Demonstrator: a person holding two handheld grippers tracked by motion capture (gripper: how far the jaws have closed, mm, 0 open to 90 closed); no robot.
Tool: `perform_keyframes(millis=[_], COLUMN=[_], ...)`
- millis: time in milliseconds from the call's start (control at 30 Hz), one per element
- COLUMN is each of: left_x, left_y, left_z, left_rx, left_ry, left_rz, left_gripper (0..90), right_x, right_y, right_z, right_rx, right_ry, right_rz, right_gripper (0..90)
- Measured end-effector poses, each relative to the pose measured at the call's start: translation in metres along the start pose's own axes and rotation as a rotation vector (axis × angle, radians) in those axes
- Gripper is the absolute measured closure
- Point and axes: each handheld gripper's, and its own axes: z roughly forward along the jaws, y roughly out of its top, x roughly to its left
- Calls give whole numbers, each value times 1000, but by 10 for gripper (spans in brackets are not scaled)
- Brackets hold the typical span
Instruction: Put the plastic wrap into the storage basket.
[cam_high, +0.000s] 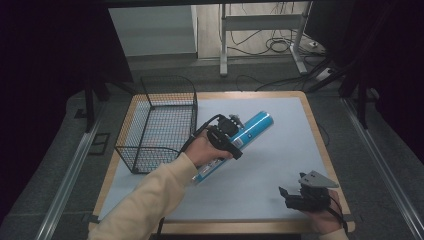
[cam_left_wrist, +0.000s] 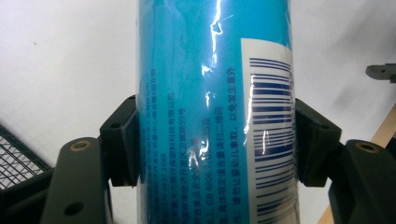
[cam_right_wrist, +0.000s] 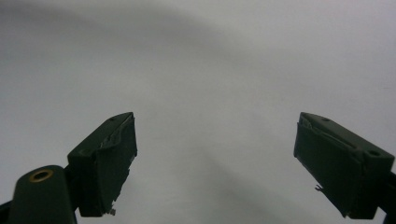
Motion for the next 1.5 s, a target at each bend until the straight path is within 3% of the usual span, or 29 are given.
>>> perform_keyframes(millis=[1500], left_x=[27], left_y=[27], left_z=[-40], left_rx=[-77], left_ry=[83], left_rz=[-20], left_gripper=[313], right_x=[-2], right_y=[-1], right_z=[1], right_rx=[3], right_ry=[-9], right_rz=[9], right_gripper=[139])
